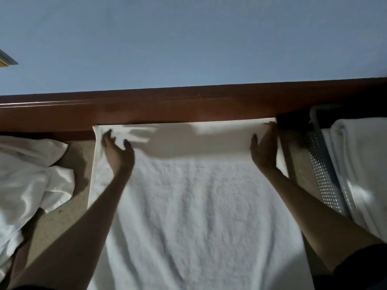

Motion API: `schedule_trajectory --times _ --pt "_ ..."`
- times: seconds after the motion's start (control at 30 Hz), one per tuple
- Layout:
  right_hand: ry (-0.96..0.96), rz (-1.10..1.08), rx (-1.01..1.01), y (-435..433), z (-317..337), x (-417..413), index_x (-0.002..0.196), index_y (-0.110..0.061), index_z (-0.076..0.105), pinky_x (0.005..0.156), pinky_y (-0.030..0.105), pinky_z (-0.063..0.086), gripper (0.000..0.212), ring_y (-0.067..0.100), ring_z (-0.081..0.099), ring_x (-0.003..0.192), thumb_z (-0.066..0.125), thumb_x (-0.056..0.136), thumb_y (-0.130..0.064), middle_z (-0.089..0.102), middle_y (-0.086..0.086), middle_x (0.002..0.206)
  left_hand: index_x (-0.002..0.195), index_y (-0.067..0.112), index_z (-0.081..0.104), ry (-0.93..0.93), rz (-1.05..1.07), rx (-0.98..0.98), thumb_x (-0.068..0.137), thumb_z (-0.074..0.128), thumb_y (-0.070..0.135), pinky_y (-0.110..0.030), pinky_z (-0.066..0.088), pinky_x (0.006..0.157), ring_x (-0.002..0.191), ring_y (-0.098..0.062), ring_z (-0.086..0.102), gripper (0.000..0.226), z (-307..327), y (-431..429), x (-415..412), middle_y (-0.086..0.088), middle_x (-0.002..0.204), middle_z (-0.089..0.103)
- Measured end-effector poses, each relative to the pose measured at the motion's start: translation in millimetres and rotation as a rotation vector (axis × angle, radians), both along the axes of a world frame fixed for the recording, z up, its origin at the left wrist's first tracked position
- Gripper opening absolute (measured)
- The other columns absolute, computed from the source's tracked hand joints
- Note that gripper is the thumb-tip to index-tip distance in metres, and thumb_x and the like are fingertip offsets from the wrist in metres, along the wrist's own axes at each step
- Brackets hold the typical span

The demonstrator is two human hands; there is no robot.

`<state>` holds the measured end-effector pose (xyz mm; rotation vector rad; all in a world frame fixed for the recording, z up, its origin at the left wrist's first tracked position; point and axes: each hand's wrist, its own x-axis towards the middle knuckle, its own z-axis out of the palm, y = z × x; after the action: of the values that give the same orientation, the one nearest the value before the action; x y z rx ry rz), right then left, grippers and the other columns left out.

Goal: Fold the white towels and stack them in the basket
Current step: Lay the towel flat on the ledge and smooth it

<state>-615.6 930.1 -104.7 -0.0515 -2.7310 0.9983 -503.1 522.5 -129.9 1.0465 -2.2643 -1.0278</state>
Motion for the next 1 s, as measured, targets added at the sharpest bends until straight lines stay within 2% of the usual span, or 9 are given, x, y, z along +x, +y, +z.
schedule_trajectory --times 0.03,0.07,0.17,0.27,0.37,0.5,0.7,0.83,1.0 --pt "0.004 0.112 0.0 -8 0 14 0.133 0.004 0.046 0.109 0.038 0.041 0.039 0.036 0.045 0.132 0.057 0.098 -0.007 0.044 0.025 0.141 0.144 0.007 0.048 0.038 -0.136 -0.022 0.097 0.056 0.008 -0.032 0.041 0.11 0.13 -0.026 0.052 0.048 16 34 4 -0.016 0.146 0.049" --pt "-0.004 0.222 0.025 -17 -9 29 0.133 0.002 0.049 0.109 0.039 0.042 0.036 0.035 0.044 0.135 0.055 0.099 -0.007 0.044 0.023 0.144 0.142 0.006 0.05 0.028 -0.261 -0.062 0.098 0.054 0.008 -0.033 0.04 0.11 0.132 -0.03 0.051 0.044 23 67 6 -0.017 0.147 0.048" --pt "-0.049 0.471 0.164 -36 -27 51 0.138 -0.003 0.052 0.116 0.041 0.035 0.037 0.032 0.036 0.145 0.048 0.106 -0.02 0.04 0.02 0.154 0.146 0.009 0.048 -0.155 -0.607 -0.213 0.104 0.046 0.018 -0.047 0.039 0.114 0.139 -0.035 0.044 0.043 2 122 -7 -0.015 0.156 0.041" --pt "-0.062 0.587 0.311 -41 -44 42 0.145 -0.009 0.051 0.118 0.049 0.032 0.047 0.034 0.032 0.147 0.043 0.107 -0.035 0.036 0.023 0.157 0.16 0.018 0.031 -0.293 -0.772 -0.315 0.109 0.031 0.036 -0.055 0.017 0.125 0.155 -0.03 0.02 0.053 -14 150 -33 -0.01 0.168 0.023" --pt "-0.05 0.652 0.411 -26 -49 22 0.151 -0.019 0.046 0.12 0.05 0.026 0.052 0.03 0.027 0.151 0.039 0.106 -0.045 0.03 0.014 0.163 0.164 0.032 0.01 -0.381 -0.785 -0.453 0.109 0.024 0.049 -0.052 0.002 0.126 0.159 -0.022 0.001 0.059 -26 160 -40 -0.001 0.173 0.003" --pt "0.004 0.631 0.431 10 -47 -9 0.151 -0.018 0.045 0.122 0.05 0.022 0.051 0.026 0.024 0.153 0.04 0.106 -0.042 0.032 0.008 0.163 0.163 0.039 0.002 -0.444 -0.758 -0.5 0.107 0.02 0.058 -0.054 0.003 0.127 0.159 -0.022 -0.002 0.063 -23 163 -41 0.002 0.173 -0.001" --pt "-0.025 0.389 0.418 71 -48 -40 0.151 -0.009 0.039 0.121 0.05 0.026 0.053 0.029 0.026 0.151 0.034 0.108 -0.038 0.036 0.013 0.159 0.163 0.04 -0.002 -0.459 -0.751 -0.525 0.106 0.015 0.061 -0.055 0.005 0.126 0.159 -0.022 -0.003 0.063 -21 166 -41 0.001 0.173 -0.003" --pt "0.001 0.28 0.374 29 -47 -13 0.146 0.0 0.046 0.124 0.049 0.021 0.052 0.033 0.031 0.15 0.037 0.107 -0.033 0.038 0.021 0.158 0.163 0.039 -0.005 -0.485 -0.766 -0.506 0.106 0.016 0.061 -0.055 0.002 0.126 0.159 -0.022 -0.006 0.064 -21 162 -42 0.001 0.173 -0.006" --pt "0.11 0.372 0.139 -70 -43 40 0.142 0.002 0.053 0.122 0.044 0.028 0.044 0.031 0.039 0.146 0.048 0.106 -0.024 0.045 0.019 0.154 0.165 0.03 0.005 -0.406 -0.834 -0.361 0.11 0.021 0.051 -0.053 -0.001 0.127 0.159 -0.023 -0.005 0.061 -16 148 -25 -0.004 0.172 -0.006"
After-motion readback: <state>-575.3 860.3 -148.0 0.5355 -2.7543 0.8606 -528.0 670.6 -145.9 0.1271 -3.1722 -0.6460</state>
